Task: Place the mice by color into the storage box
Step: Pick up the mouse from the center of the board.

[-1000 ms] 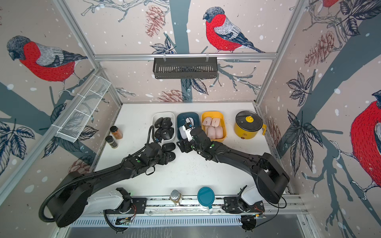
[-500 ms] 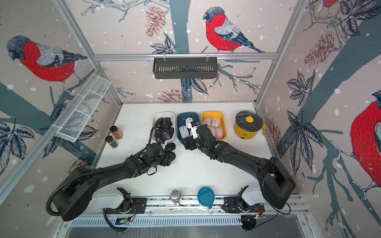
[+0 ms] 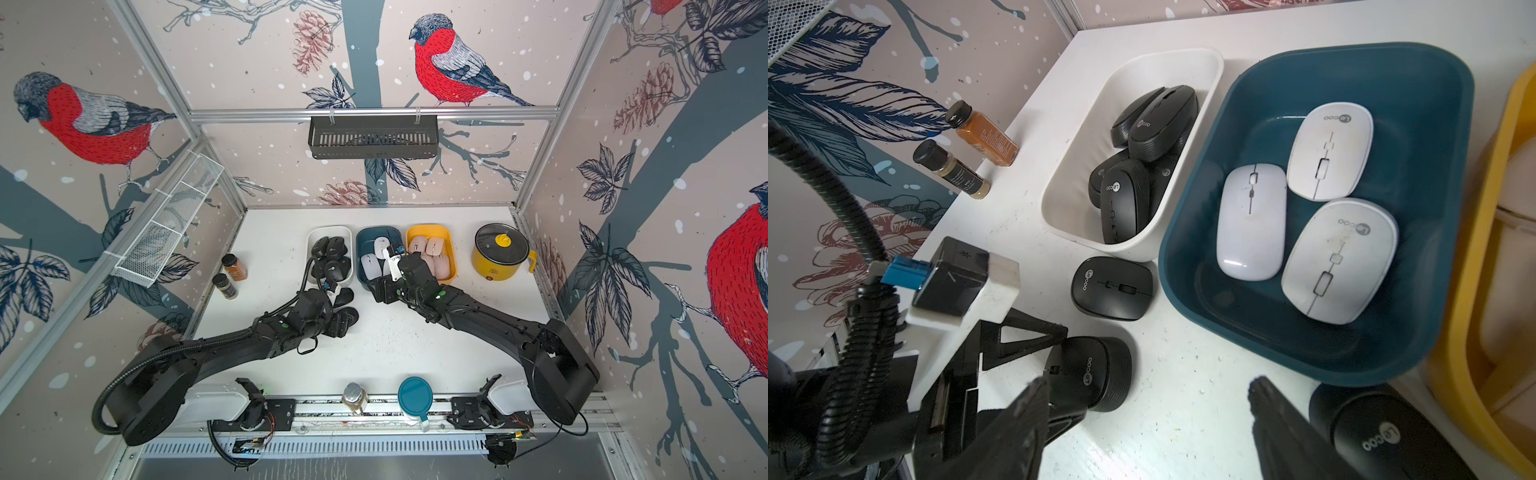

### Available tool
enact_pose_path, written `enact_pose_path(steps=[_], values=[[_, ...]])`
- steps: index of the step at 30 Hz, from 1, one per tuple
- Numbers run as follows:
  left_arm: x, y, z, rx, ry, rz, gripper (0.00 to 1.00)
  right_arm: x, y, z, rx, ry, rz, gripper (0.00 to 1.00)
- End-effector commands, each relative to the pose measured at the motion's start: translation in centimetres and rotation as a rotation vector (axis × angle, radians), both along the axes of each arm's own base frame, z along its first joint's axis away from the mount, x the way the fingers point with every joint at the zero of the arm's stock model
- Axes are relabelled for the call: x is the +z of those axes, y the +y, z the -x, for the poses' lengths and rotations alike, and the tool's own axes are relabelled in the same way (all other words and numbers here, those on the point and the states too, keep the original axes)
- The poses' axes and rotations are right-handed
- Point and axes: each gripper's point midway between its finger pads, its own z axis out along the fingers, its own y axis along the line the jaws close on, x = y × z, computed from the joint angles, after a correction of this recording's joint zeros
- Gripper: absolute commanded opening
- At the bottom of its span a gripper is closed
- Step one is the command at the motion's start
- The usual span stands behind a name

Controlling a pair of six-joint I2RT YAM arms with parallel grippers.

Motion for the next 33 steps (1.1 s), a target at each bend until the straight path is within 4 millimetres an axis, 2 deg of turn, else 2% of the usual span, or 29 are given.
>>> enact_pose_path(steps=[1, 6, 12, 16, 24, 33], values=[[-0.3, -0.4, 0.9, -0.001, 0.044, 0.002, 0.79, 0.5, 0.3, -0.3, -0.006, -0.012, -0.027, 0.76], [-0.2, -0.5, 1.3, 0.013, 0.037, -0.012, 0.79, 0.2, 0.3, -0.4, -0.008, -0.003, -0.024, 0.77], [0.8, 0.7, 0.2, 0.075, -0.024, -0.065, 0.79, 0.2, 0.4, -0.4, -0.008, 0.001, -0.028, 0.77], [1.2, 0.5, -0.3, 0.062, -0.047, -0.082, 0.79, 0.0, 0.4, -0.4, -0.009, 0.006, -0.026, 0.77], [0.0, -1.0, -0.4, -0.003, -0.044, -0.140, 0.79, -0.2, 0.4, -0.4, -0.013, 0.012, -0.026, 0.77], [-2.4, -1.0, -0.6, -0.001, -0.017, -0.236, 0.79, -0.4, 0.4, -0.3, -0.014, 0.022, -0.030, 0.77]])
